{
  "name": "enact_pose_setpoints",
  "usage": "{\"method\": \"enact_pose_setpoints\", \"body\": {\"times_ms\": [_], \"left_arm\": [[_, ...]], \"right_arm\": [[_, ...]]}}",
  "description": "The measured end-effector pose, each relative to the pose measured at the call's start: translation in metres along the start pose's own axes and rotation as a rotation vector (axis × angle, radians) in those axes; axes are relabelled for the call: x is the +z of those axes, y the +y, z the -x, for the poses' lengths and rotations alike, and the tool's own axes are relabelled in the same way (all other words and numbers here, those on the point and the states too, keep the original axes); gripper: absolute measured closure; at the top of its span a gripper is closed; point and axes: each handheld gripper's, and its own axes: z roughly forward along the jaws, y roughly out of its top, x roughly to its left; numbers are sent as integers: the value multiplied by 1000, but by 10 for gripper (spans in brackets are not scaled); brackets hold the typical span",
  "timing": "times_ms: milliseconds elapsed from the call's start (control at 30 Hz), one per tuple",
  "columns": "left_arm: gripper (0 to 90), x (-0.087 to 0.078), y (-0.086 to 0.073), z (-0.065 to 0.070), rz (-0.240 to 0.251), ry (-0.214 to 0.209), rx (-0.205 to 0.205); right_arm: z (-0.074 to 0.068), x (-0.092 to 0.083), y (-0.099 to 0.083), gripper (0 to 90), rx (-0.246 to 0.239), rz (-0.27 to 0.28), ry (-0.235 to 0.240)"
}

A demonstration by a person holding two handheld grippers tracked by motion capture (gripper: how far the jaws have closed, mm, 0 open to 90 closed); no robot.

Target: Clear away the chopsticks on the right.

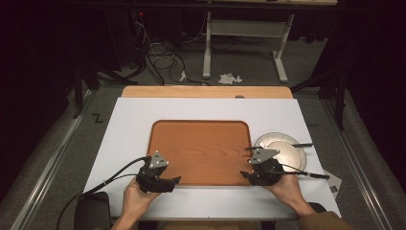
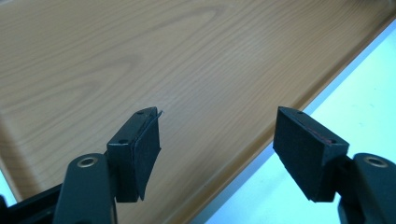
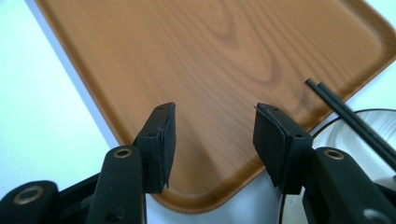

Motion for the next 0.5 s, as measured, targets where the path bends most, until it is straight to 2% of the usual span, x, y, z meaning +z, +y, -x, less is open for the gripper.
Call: {"method": "enact_pose_setpoints", "body": {"times_ms": [33,133,233,400,500], "left_arm": [[316,0,-1,1,-3,1,-1],[316,-1,-1,1,-1,3,1],[316,0,-1,1,-4,-1,-1],[316,0,-1,1,-5,-1,0],[316,0,-1,1,-4,2,2]], "right_arm": [[-3,2,-2,498,-24,-9,-3],[-4,3,-3,498,-38,-15,2],[-2,2,-2,499,-19,-15,4],[-2,3,-2,502,-30,-26,6],[-1,-1,-2,502,-18,-9,4]]}}
